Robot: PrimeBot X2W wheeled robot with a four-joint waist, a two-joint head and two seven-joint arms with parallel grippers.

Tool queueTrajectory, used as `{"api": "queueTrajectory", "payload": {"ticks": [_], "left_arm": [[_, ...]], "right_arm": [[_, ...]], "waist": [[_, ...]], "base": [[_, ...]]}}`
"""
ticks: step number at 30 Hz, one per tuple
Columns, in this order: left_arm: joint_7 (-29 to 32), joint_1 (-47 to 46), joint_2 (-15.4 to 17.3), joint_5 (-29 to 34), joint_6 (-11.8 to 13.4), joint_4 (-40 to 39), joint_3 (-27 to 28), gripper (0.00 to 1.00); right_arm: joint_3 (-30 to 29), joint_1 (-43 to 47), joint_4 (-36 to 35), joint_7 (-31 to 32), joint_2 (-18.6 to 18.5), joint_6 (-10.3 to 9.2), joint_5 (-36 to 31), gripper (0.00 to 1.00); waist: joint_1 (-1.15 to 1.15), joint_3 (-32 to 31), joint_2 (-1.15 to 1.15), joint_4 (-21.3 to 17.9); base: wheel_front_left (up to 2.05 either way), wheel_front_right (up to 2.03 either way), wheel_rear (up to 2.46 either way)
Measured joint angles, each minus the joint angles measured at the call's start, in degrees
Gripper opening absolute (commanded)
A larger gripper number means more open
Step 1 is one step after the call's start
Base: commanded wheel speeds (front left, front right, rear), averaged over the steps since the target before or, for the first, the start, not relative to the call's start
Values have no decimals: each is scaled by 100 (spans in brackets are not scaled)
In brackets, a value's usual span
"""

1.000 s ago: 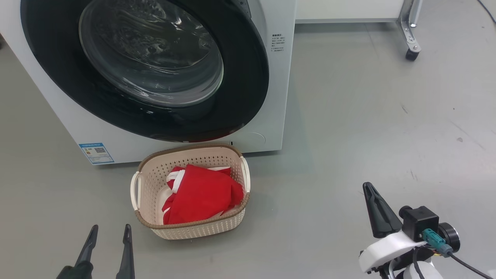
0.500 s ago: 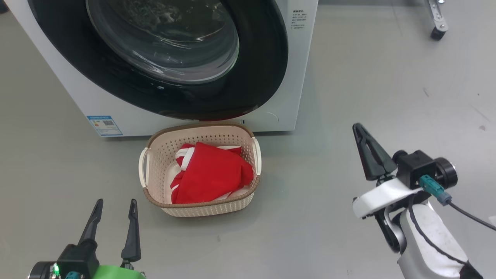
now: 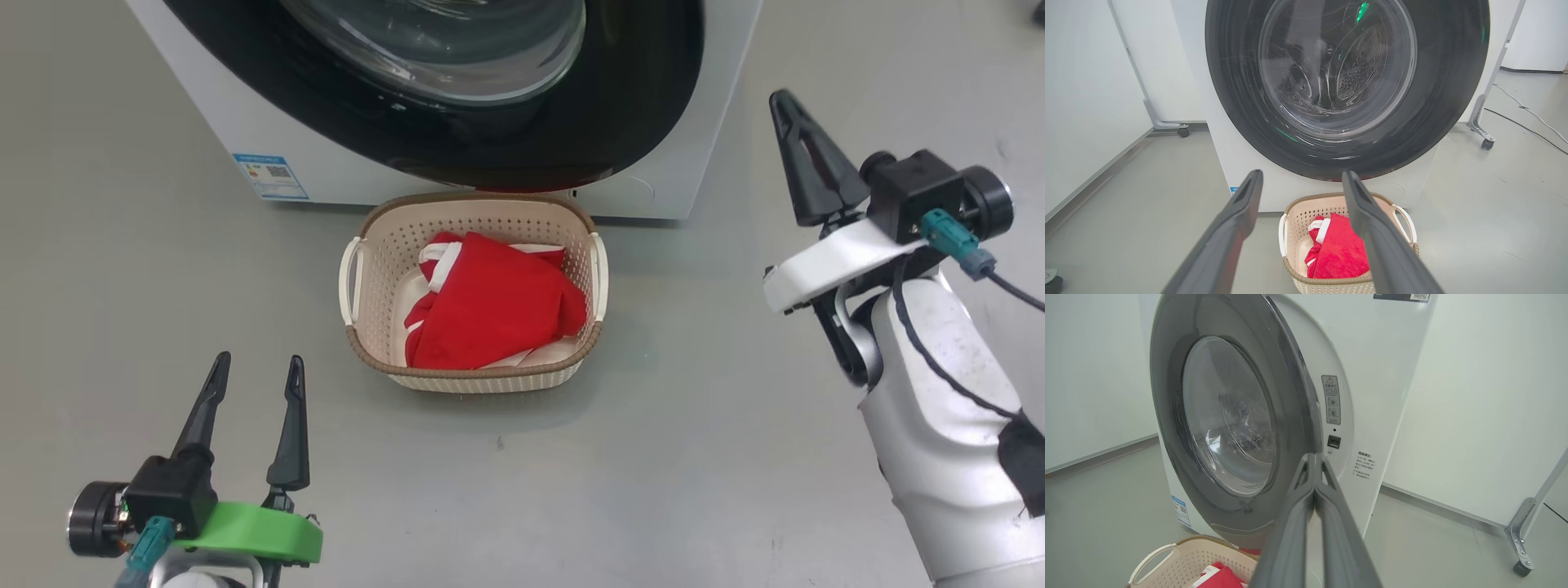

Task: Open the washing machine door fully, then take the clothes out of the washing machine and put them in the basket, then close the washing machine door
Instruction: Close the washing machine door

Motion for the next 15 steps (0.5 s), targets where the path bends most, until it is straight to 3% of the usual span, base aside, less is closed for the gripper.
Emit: {"api": "queueTrajectory", "payload": {"ticks": [15], "left_arm": [[-15,-464,-148,1,-103,80,-105,100]], "right_arm": [[-48,-1255,710,142,-207,53,-3,0]], "waist": [[0,571,0,696]], "base": [[0,0,0]]}}
